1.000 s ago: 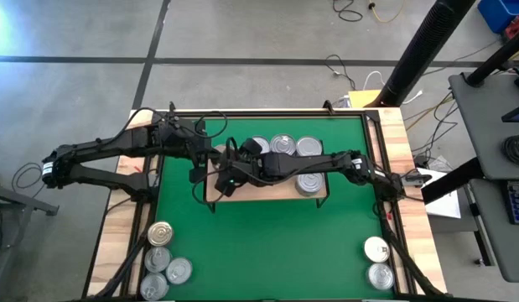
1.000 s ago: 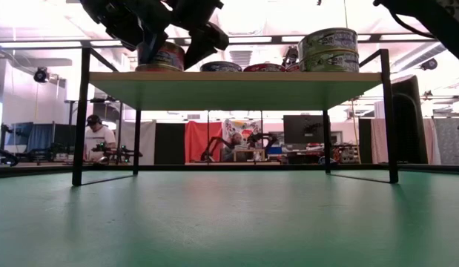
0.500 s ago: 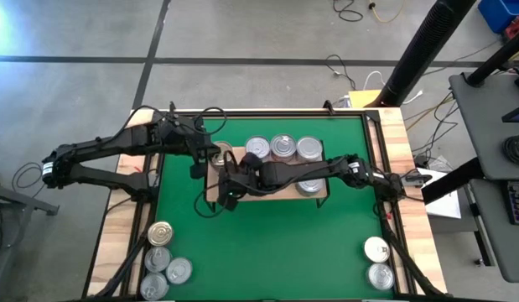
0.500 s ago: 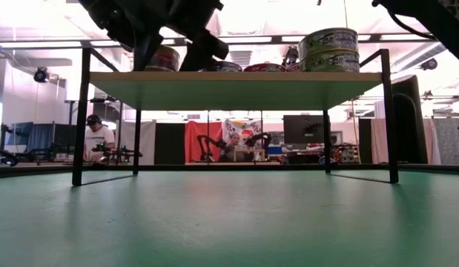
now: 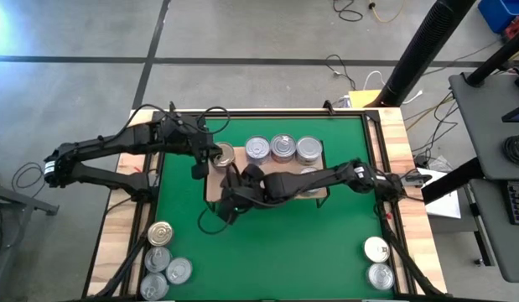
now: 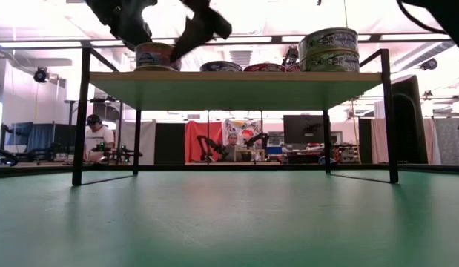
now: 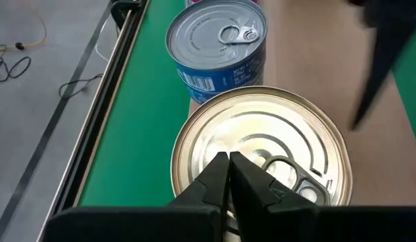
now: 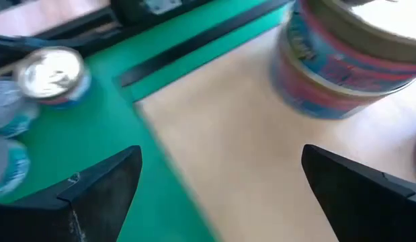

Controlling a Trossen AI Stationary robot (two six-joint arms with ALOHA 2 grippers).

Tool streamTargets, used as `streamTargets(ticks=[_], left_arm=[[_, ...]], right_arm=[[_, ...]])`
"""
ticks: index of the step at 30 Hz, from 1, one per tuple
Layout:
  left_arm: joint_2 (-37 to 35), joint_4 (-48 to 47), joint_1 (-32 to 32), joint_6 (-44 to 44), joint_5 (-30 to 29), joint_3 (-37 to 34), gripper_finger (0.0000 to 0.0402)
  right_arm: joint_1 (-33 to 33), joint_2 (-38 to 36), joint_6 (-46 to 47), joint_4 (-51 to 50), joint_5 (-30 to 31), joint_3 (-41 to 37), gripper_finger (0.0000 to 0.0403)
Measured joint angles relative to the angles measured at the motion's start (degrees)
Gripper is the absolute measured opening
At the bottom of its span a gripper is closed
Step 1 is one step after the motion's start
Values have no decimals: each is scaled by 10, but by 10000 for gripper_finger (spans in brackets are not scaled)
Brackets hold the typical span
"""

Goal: Stack canned seafood by type on shelf
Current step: Stack the top left blue and pink tuna can on top of the blue and pink tuna can on the shelf, then put the right blue and pink tuna can on the shelf

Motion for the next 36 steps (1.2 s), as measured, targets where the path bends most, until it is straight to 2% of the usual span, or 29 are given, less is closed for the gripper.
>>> streamTargets(ticks=[4,10,13,15,19,24,27,31,33,36], left_arm=[[0,0,0,-23,0,28,0],[-4,-7,-10,-59,2,124,0],[-15,-36,-33,-79,19,180,0],[-30,-42,-65,-101,41,204,0],[-69,-24,-171,-142,44,209,0],[-106,-11,-331,-200,-29,169,0],[-112,22,-436,-224,-35,129,0],[-96,130,-568,-266,-64,64,0],[-78,169,-616,-282,-93,43,0],[-49,174,-660,-330,-119,29,0]], right_arm=[[18,-17,6,1,-1,0,400],[39,-40,6,2,-12,1,400],[51,-45,6,1,-51,1,400],[62,-46,15,-11,-54,1,400],[86,-46,68,-62,-46,1,400],[110,-45,143,-96,-64,1,380],[124,-45,171,-101,-65,1,352],[150,-44,206,-123,-65,1,303],[167,-44,235,-158,-68,1,275],[195,-44,286,-229,-79,1,233]])
